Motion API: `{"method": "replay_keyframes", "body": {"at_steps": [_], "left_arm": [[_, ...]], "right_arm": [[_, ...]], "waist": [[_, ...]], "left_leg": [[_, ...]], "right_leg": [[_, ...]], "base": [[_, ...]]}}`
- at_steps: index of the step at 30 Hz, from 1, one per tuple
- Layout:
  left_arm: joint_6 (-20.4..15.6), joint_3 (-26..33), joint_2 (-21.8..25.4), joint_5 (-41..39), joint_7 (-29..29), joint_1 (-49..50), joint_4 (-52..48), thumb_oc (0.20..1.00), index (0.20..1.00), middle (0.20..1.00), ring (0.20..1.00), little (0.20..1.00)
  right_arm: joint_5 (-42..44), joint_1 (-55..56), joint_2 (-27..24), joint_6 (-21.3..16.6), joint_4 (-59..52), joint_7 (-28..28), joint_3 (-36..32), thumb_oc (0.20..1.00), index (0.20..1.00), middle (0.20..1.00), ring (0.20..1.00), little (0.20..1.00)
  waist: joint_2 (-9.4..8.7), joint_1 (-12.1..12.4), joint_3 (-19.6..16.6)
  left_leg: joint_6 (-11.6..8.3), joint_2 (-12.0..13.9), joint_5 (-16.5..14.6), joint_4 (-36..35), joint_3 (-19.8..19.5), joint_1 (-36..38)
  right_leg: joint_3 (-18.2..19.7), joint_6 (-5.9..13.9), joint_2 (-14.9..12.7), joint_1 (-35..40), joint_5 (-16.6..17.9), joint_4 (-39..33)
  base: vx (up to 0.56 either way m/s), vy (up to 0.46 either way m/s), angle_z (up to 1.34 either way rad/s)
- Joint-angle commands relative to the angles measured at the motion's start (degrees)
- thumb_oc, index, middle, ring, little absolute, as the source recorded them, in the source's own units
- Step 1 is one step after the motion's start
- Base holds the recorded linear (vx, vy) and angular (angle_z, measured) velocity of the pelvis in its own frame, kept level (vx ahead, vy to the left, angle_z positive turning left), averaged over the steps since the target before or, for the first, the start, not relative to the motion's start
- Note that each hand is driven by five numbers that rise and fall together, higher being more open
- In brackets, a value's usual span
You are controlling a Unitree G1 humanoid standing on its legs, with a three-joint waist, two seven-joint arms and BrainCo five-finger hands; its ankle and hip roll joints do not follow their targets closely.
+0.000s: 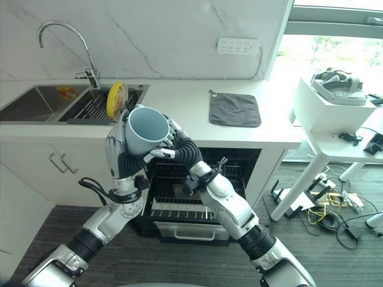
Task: Place the dishes in the dishwasher.
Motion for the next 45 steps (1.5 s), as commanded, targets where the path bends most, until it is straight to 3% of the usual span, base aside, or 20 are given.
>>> {"method": "replay_keyframes", "body": {"at_steps": [1,23,26,27,34,41,42,43,45], "left_arm": [[0.13,-3.82,0.46,0.44,0.03,-8.63,0.69,0.200,0.200,0.200,0.200,0.200],[0.49,-7.91,-1.09,-0.87,-1.34,-9.98,1.26,0.200,0.200,0.200,0.200,0.200],[0.19,-8.55,-1.07,-0.87,-1.64,-9.96,1.37,0.200,0.200,0.200,0.200,0.200],[0.01,-8.69,-1.08,-0.93,-1.59,-9.92,1.55,0.200,0.200,0.200,0.200,0.200],[-1.43,-10.45,-1.70,-0.96,-2.42,-9.75,2.53,0.200,0.200,0.200,0.200,0.200],[-0.51,-11.93,-1.97,-1.62,-3.50,-9.86,2.54,0.200,0.200,0.200,0.200,0.200],[-0.48,-11.96,-2.06,-1.52,-3.54,-9.82,2.68,0.517,0.517,0.517,0.517,0.517],[-0.39,-12.03,-2.14,-1.47,-3.54,-9.80,2.80,1.000,1.000,1.000,1.000,1.000],[-0.62,-12.06,-2.32,-2.26,-3.46,-9.68,3.19,1.000,1.000,1.000,1.000,1.000]], "right_arm": [[1.08,-7.91,3.34,-1.58,0.12,-0.65,0.12,1.000,1.000,1.000,1.000,1.000],[-1.48,-10.97,5.50,-1.48,2.73,-3.25,1.87,1.000,1.000,1.000,1.000,1.000],[-2.37,-11.34,5.52,-2.06,2.80,-3.24,2.08,0.256,0.256,0.256,0.256,0.256],[-2.43,-11.44,5.54,-2.27,2.80,-3.23,2.11,0.200,0.200,0.200,0.200,0.200],[-2.41,-12.39,5.89,-4.17,2.64,-4.85,2.12,0.200,0.200,0.200,0.200,0.200],[-3.78,-12.77,6.24,-6.31,2.02,-6.72,2.02,0.200,0.200,0.200,0.200,0.200],[-3.70,-12.84,6.20,-6.52,1.84,-6.96,1.90,0.200,0.200,0.200,0.200,0.200],[-3.56,-12.87,6.21,-6.73,1.73,-7.23,1.82,0.200,0.200,0.200,0.200,0.200],[-2.55,-12.94,6.25,-7.51,1.52,-8.06,1.55,0.200,0.200,0.200,0.200,0.200]], "waist": [[-2.99,1.46,1.01],[-2.68,2.39,2.20],[-2.66,2.42,2.33],[-2.63,2.40,2.36],[-2.36,2.37,2.70],[-2.12,2.23,2.80],[-2.08,2.21,2.86],[-2.06,2.19,2.91],[-1.93,2.11,2.93]], "left_leg": [[-1.29,0.89,-2.11,0.87,-1.45,0.01],[-1.09,0.72,-2.35,1.95,-3.00,-0.93],[-1.06,0.72,-2.44,2.17,-3.08,-1.00],[-1.05,0.71,-2.44,2.16,-3.09,-0.97],[-0.95,0.74,-2.71,2.86,-3.17,-1.09],[-0.88,0.76,-2.82,3.01,-3.18,-1.10],[-0.86,0.75,-2.80,2.96,-3.18,-1.08],[-0.84,0.75,-2.80,2.97,-3.16,-1.08],[-0.86,0.81,-2.71,2.96,-3.04,-1.11]], "right_leg": [[-2.38,1.82,-4.42,1.16,0.12,-0.33],[-2.35,1.48,-4.60,1.01,-0.28,0.30],[-2.25,1.42,-4.59,0.95,-0.37,0.47],[-2.20,1.41,-4.60,0.94,-0.37,0.49],[-2.04,1.20,-4.71,0.88,-0.63,0.95],[-1.94,1.08,-4.72,0.90,-0.75,0.94],[-1.91,1.04,-4.71,0.89,-0.76,0.94],[-1.91,1.01,-4.71,0.87,-0.76,0.97],[-1.97,0.95,-4.74,0.84,-0.77,0.98]], "base": [[0.00,0.000,0.00],[0.00,0.000,0.01],[0.01,-0.004,0.05],[0.00,0.000,0.00],[0.00,0.000,0.00],[0.00,0.000,0.00],[0.00,0.000,0.00],[0.00,0.000,0.00],[0.00,0.000,0.00]]}}
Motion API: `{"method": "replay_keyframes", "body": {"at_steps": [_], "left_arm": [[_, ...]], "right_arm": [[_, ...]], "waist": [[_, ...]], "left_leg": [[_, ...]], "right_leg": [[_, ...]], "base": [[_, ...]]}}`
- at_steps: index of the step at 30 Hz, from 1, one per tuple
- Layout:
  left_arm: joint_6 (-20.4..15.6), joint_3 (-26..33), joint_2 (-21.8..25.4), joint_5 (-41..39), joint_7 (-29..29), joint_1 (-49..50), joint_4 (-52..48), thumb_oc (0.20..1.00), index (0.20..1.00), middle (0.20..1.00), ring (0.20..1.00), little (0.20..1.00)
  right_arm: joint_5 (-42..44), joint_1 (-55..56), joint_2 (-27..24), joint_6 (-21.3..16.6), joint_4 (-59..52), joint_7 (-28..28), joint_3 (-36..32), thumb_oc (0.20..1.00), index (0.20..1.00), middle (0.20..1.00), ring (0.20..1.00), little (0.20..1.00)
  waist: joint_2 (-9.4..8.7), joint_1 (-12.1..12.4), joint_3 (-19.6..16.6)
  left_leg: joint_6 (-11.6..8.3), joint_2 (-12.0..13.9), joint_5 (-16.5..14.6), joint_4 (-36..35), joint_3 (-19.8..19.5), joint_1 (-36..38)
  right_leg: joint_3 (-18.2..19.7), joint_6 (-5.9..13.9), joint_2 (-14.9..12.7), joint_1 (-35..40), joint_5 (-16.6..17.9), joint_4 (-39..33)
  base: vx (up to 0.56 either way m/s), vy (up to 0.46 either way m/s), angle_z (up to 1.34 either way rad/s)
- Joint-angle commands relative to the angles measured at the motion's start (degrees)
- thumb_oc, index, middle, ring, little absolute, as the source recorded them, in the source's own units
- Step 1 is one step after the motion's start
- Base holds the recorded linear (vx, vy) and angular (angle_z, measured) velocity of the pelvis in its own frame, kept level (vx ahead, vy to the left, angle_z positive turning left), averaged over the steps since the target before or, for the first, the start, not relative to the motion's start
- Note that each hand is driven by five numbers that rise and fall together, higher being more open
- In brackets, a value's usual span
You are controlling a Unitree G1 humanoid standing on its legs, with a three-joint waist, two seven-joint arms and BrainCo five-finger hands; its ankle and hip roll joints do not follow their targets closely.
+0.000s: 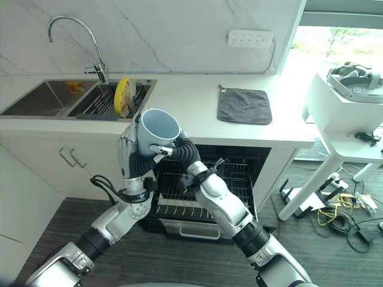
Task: Place the dishes in the dishwasher.
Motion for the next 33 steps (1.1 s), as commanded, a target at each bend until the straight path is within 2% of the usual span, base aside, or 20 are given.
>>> {"method": "replay_keyframes", "body": {"at_steps": [1,6,13,19,21,24,26,29,32,33], "left_arm": [[-2.55,-7.47,-0.87,0.41,-1.12,-7.52,2.16,1.000,1.000,1.000,1.000,1.000],[-2.09,-7.78,-1.22,0.55,-1.35,-7.46,2.23,1.000,1.000,1.000,1.000,1.000],[-2.37,-7.04,-0.78,1.23,-0.85,-6.64,2.75,1.000,1.000,1.000,1.000,1.000],[-1.85,-5.32,0.04,1.18,-0.53,-5.15,2.98,1.000,1.000,1.000,1.000,1.000],[-1.40,-3.91,0.49,-4.95,-2.38,-3.69,3.03,1.000,1.000,1.000,1.000,1.000],[-2.55,-1.55,1.11,-10.58,-5.15,-0.93,2.87,1.000,1.000,1.000,1.000,1.000],[-3.57,0.29,1.61,-11.72,-6.24,0.89,2.93,1.000,1.000,1.000,1.000,1.000],[-6.46,1.96,2.21,-13.23,-11.49,2.72,2.58,1.000,1.000,1.000,1.000,1.000],[-8.37,2.43,3.73,-13.66,-20.71,3.84,1.87,1.000,1.000,1.000,1.000,1.000],[-9.11,2.40,4.42,-14.38,-25.43,4.06,1.74,1.000,1.000,1.000,1.000,1.000]], "right_arm": [[-0.33,-11.08,5.81,-6.23,-2.55,-0.39,-0.57,0.200,0.200,0.200,0.200,0.200],[1.47,-10.79,6.42,-7.33,-2.63,-2.58,-1.16,0.200,0.200,0.200,0.200,0.200],[4.83,-8.77,6.61,-12.56,-1.17,-8.09,-4.05,0.200,0.200,0.200,0.200,0.200],[3.26,-6.29,5.24,-16.71,-1.13,-10.81,-8.50,0.200,0.200,0.200,0.200,0.200],[3.36,-5.27,4.17,-17.76,-1.82,-10.81,-10.53,0.200,0.200,0.200,0.200,0.200],[3.39,-3.85,2.80,-18.25,-3.34,-10.75,-13.05,0.200,0.200,0.200,0.200,0.200],[3.59,-2.73,2.03,-18.96,-4.29,-10.75,-14.68,0.200,0.200,0.200,0.200,0.200],[4.20,-1.14,1.10,-20.03,-4.44,-10.06,-17.10,0.200,0.200,0.200,0.200,0.200],[4.69,0.40,-0.64,-18.75,-4.05,-7.38,-19.72,0.200,0.200,0.200,0.200,0.200],[4.79,0.97,-1.42,-17.99,-3.82,-5.84,-20.55,0.200,0.200,0.200,0.200,0.200]], "waist": [[-3.28,0.89,1.44],[-3.04,0.87,1.41],[-2.75,0.71,1.50],[-2.48,0.29,1.63],[-2.46,0.28,1.80],[-2.53,0.37,2.18],[-2.65,0.39,2.54],[-2.77,0.32,2.73],[-2.76,-0.21,2.82],[-2.69,-0.48,2.82]], "left_leg": [[-0.93,1.46,-2.69,2.88,-1.54,-0.18],[-1.01,1.71,-2.36,2.77,-0.86,-0.12],[-0.96,2.18,-1.92,2.96,0.10,-0.13],[-0.80,2.40,-1.99,3.45,0.37,-0.13],[-0.75,2.42,-2.16,4.03,0.23,-0.30],[-0.62,2.48,-2.52,4.95,0.13,-0.57],[-0.50,2.54,-2.79,5.69,0.21,-0.76],[-0.39,2.60,-3.01,6.17,0.49,-0.86],[-0.25,2.70,-3.24,6.53,1.03,-0.91],[-0.23,2.80,-3.29,6.62,1.33,-0.93]], "right_leg": [[-1.02,0.64,-4.23,0.89,-0.60,1.04],[-1.77,0.35,-4.20,1.17,-0.88,1.20],[-2.92,-0.08,-4.11,1.23,-1.57,2.47],[-2.91,-0.40,-3.96,1.20,-2.16,3.37],[-2.70,-0.60,-3.85,1.14,-2.47,3.81],[-2.56,-0.88,-3.75,0.96,-2.83,4.48],[-2.50,-1.10,-3.68,0.78,-2.99,4.93],[-2.52,-1.27,-3.46,0.75,-3.11,5.19],[-2.24,-1.49,-3.18,0.48,-3.38,5.58],[-2.10,-1.53,-3.13,0.30,-3.41,5.68]], "base": [[0.00,0.000,0.00],[0.00,0.001,0.02],[0.00,0.001,0.08],[0.01,0.000,0.00],[0.00,0.000,0.00],[0.00,0.000,0.00],[0.00,-0.012,0.02],[0.00,-0.012,0.02],[0.00,0.004,-0.01],[0.00,0.000,0.00]]}}
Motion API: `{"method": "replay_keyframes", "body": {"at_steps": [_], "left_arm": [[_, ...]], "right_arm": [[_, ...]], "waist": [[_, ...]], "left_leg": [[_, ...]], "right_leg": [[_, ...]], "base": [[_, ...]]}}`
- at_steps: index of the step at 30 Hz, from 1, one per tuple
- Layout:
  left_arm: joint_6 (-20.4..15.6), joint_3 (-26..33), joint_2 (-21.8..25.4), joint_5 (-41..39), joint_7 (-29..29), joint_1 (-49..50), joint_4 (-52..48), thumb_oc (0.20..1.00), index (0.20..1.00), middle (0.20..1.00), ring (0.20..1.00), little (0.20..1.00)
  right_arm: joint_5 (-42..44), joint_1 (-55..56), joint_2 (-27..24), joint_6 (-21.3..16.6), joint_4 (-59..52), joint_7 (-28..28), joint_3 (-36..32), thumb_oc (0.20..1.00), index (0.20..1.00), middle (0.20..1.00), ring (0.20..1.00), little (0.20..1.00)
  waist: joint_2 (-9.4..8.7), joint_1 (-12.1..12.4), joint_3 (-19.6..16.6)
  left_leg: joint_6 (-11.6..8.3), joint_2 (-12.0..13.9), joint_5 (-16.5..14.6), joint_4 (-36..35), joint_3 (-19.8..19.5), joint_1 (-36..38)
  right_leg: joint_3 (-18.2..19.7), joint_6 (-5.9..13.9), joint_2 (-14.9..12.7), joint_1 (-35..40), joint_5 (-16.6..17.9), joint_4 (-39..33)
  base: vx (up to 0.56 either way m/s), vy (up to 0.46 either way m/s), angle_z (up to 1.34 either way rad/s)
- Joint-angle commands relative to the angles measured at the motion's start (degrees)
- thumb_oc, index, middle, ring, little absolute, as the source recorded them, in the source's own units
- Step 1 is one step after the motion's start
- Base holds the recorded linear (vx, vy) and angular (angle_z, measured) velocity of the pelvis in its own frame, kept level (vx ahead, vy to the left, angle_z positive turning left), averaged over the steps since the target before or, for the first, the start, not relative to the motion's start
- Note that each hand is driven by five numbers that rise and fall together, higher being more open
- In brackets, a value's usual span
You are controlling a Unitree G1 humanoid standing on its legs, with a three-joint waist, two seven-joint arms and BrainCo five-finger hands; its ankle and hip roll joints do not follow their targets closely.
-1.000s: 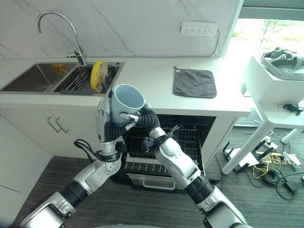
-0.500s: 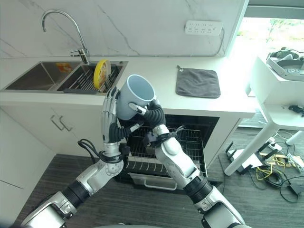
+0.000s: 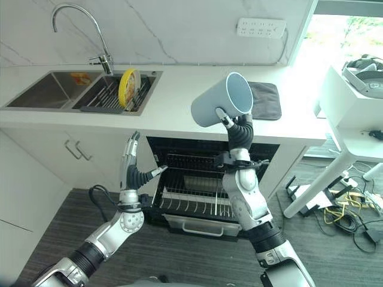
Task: Place the dishes in the dishwasher.
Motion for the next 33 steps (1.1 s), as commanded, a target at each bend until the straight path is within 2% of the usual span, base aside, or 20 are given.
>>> {"method": "replay_keyframes", "body": {"at_steps": [1,5,7,10,11,13,16,19,21,29,33], "left_arm": [[-4.66,0.09,3.21,-2.72,-12.83,-2.84,-1.51,1.000,1.000,1.000,1.000,1.000],[-4.86,-1.86,6.62,-1.28,-24.89,-1.34,-0.07,1.000,1.000,1.000,1.000,1.000],[-4.95,-2.67,7.53,-1.12,-28.58,-0.69,1.11,1.000,1.000,1.000,1.000,1.000],[-3.60,-4.17,8.02,-2.64,-35.53,-0.73,2.91,1.000,1.000,1.000,1.000,1.000],[-1.95,-5.59,7.88,-6.16,-39.59,-1.17,4.03,1.000,1.000,1.000,1.000,1.000],[-0.64,-6.67,7.78,-8.34,-42.81,-2.44,4.71,1.000,1.000,1.000,1.000,1.000],[2.52,-9.28,9.01,-10.03,-43.96,-7.53,5.33,1.000,1.000,1.000,1.000,1.000],[3.40,-10.95,10.76,-8.93,-44.23,-13.28,6.69,1.000,1.000,1.000,1.000,1.000],[4.08,-11.85,11.76,-8.18,-44.66,-15.69,6.73,1.000,1.000,1.000,1.000,1.000],[4.81,-14.24,16.05,-5.43,-46.52,-21.34,5.61,1.000,1.000,1.000,1.000,1.000],[5.24,-14.71,18.19,-4.42,-47.19,-23.40,3.69,1.000,1.000,1.000,1.000,1.000]], "right_arm": [[1.57,-3.34,-0.12,-1.79,-5.36,5.45,-3.24,0.200,0.200,0.200,0.200,0.200],[0.79,-0.83,-4.07,2.27,-2.45,11.66,-4.97,0.200,0.200,0.200,0.200,0.200],[-0.21,0.31,-5.58,2.53,-0.28,13.13,-5.34,0.200,0.200,0.200,0.200,0.200],[-2.35,0.59,-7.07,2.81,2.70,14.87,-5.67,0.200,0.200,0.200,0.200,0.200],[-3.00,-0.89,-8.30,3.27,4.78,15.33,-5.57,0.200,0.200,0.200,0.200,0.200],[-3.33,-3.46,-9.66,4.35,6.87,15.18,-5.20,0.200,0.200,0.200,0.200,0.200],[0.63,-12.61,-13.47,4.75,13.00,15.57,-4.54,0.200,0.200,0.200,0.200,0.200],[2.21,-21.18,-15.90,3.11,20.87,17.17,-3.17,0.200,0.200,0.200,0.200,0.200],[1.68,-24.36,-16.56,3.45,24.51,18.02,-1.94,0.200,0.200,0.200,0.200,0.200],[1.52,-30.38,-17.17,4.48,35.66,21.49,1.61,0.200,0.200,0.200,0.200,0.200],[1.48,-31.63,-16.51,3.09,38.89,21.12,1.58,0.200,0.200,0.200,0.200,0.200]], "waist": [[-2.95,-0.53,-0.02],[-2.53,-2.07,-0.03],[-2.29,-2.78,0.09],[-2.09,-3.65,0.59],[-2.01,-3.92,1.27],[-1.75,-4.00,2.14],[-1.11,-3.80,6.60],[-0.56,-2.88,10.65],[-0.12,-2.46,12.37],[1.19,-1.25,16.43],[1.55,-0.61,18.26]], "left_leg": [[-0.57,2.85,-3.04,5.95,2.64,-0.91],[-1.17,3.18,-3.81,5.96,3.26,-0.49],[-1.27,3.48,-3.58,5.94,4.03,-0.59],[-1.45,4.02,-3.50,6.85,4.70,-1.40],[-1.58,4.33,-3.51,7.81,4.72,-2.36],[-1.74,4.59,-3.56,8.76,4.64,-3.69],[-1.92,4.56,-3.85,10.99,3.20,-8.51],[-1.82,4.22,-3.72,12.32,1.26,-13.06],[-1.71,3.90,-3.78,12.82,0.50,-14.53],[-1.12,3.21,-4.03,16.39,-0.54,-19.94],[-0.61,2.99,-3.99,17.51,-0.90,-22.28]], "right_leg": [[-0.32,-1.65,-2.91,-0.66,-2.27,4.49],[0.98,-0.87,-2.72,-0.90,-2.79,4.27],[1.23,-0.76,-2.67,-1.41,-2.63,4.27],[1.53,-0.78,-2.74,-2.53,-2.77,5.11],[1.65,-0.85,-2.92,-3.55,-2.89,5.88],[1.79,-0.85,-3.14,-4.91,-2.92,6.55],[2.83,-0.62,-4.00,-9.75,-2.64,8.18],[3.66,-0.42,-4.55,-14.29,-2.64,10.19],[3.95,-0.40,-4.98,-15.87,-2.88,11.32],[4.09,-0.48,-7.53,-21.95,-3.60,17.34],[4.23,-0.64,-8.45,-24.87,-4.68,21.17]], "base": [[0.00,0.000,0.00],[0.06,0.045,-0.12],[0.05,0.061,-0.10],[0.04,0.056,-0.22],[0.02,0.055,-0.19],[-0.03,0.053,-0.08],[-0.27,0.060,-0.12],[-0.28,0.006,-0.03],[-0.13,0.002,-0.02],[-0.05,0.010,0.00],[-0.06,-0.026,0.05]]}}
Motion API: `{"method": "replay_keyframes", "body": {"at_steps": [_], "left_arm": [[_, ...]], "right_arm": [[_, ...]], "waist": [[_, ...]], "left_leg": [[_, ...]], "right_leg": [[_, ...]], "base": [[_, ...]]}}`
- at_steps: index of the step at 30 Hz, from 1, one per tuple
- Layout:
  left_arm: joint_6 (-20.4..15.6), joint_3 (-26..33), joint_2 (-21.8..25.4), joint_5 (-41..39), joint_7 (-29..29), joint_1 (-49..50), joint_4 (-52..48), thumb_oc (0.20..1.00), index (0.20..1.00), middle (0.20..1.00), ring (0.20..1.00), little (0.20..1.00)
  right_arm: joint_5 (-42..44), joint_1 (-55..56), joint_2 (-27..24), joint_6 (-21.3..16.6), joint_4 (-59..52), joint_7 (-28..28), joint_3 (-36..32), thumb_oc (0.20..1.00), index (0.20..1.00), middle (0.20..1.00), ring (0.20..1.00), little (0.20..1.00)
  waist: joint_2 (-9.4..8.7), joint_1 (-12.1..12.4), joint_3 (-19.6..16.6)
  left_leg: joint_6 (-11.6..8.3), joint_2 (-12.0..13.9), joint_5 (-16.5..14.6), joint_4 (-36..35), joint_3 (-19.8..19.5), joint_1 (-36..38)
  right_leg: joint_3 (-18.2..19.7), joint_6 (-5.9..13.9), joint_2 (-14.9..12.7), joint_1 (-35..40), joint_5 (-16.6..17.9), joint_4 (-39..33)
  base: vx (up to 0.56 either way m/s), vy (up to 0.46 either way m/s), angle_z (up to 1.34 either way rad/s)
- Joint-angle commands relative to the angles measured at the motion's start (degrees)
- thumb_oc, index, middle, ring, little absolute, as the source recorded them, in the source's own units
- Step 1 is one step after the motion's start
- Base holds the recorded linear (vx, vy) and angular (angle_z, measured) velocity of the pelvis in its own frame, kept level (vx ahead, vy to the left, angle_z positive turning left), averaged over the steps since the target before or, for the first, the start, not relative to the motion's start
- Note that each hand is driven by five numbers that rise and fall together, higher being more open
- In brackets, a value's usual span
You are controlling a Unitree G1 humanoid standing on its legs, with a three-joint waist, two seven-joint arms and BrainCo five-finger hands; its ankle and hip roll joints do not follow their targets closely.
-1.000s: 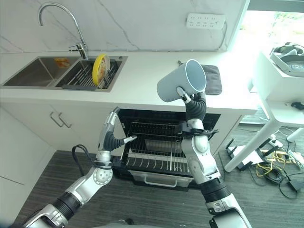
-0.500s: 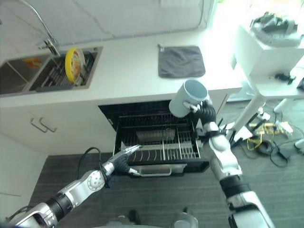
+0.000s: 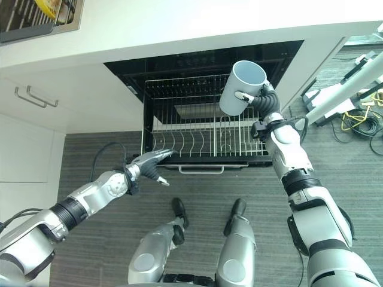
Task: Place the dishes in the dishwasher.
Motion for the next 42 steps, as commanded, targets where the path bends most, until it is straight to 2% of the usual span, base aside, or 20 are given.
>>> {"method": "replay_keyframes", "body": {"at_steps": [1,5,10,26,38,41,42], "left_arm": [[-0.61,0.35,2.32,2.95,-0.02,-0.52,-5.36,1.000,1.000,1.000,1.000,1.000],[-0.22,-0.32,2.54,3.57,-0.73,-2.68,-5.77,1.000,1.000,1.000,1.000,1.000],[-0.42,-1.71,4.42,3.90,-1.77,-4.98,-8.24,1.000,1.000,1.000,1.000,1.000],[-0.33,-4.36,7.09,4.15,-1.08,-8.90,-13.18,1.000,1.000,1.000,1.000,1.000],[0.55,-5.28,7.33,4.15,-0.04,-9.33,-15.52,1.000,1.000,1.000,1.000,1.000],[0.87,-5.18,7.34,4.53,-0.01,-9.14,-16.04,1.000,1.000,1.000,1.000,1.000],[0.91,-5.24,7.19,4.47,0.14,-9.28,-15.87,1.000,1.000,1.000,1.000,1.000]], "right_arm": [[1.18,-4.68,1.01,-3.96,-1.67,-0.12,-0.84,0.200,0.200,0.200,0.200,0.200],[-2.03,-6.26,1.74,-2.17,0.43,-0.22,0.95,0.200,0.200,0.200,0.200,0.200],[-1.68,-8.38,1.52,-1.46,6.70,-0.06,2.31,0.200,0.200,0.200,0.200,0.200],[-4.73,-18.99,0.66,0.85,19.42,-5.33,5.01,0.200,0.200,0.200,0.200,0.200],[-7.21,-20.41,0.40,2.00,24.58,-6.85,4.61,0.200,0.200,0.200,0.200,0.200],[-8.20,-19.81,0.53,1.74,24.59,-8.59,4.34,0.200,0.200,0.200,0.200,0.200],[-8.84,-19.82,0.54,1.22,25.15,-10.62,4.18,0.235,0.235,0.235,0.235,0.235]], "waist": [[-1.59,0.91,-0.70],[-1.41,1.20,-0.68],[-0.88,1.77,-0.68],[3.04,4.17,-0.68],[5.25,4.87,-0.68],[5.39,4.80,-0.68],[5.45,4.73,-0.68]], "left_leg": [[-2.88,3.59,-5.84,9.87,-3.75,-3.78],[-2.97,3.77,-5.22,9.35,-3.01,-5.24],[-3.19,4.31,-4.55,9.17,-1.73,-7.19],[-4.12,2.93,-1.86,5.58,-2.00,-11.92],[-4.64,2.52,-0.70,4.03,-1.41,-13.70],[-4.68,2.59,-0.65,3.92,-1.17,-13.94],[-4.70,2.67,-0.63,3.92,-1.01,-13.96]], "right_leg": [[-3.19,2.37,-2.97,2.92,-1.16,0.25],[-3.78,2.48,-3.41,1.26,-0.96,0.64],[-4.63,2.64,-4.06,-0.83,-0.61,1.39],[-4.15,3.55,-4.72,-6.41,0.38,1.42],[-3.94,4.17,-5.44,-8.64,0.96,1.06],[-3.85,4.30,-5.54,-9.02,1.14,0.96],[-3.84,4.36,-5.64,-9.11,1.17,1.00]], "base": [[-0.08,-0.016,0.06],[-0.05,0.006,0.05],[-0.04,-0.028,0.10],[0.00,-0.001,0.01],[0.00,0.000,0.00],[0.00,0.000,0.00],[0.00,0.000,0.00]]}}
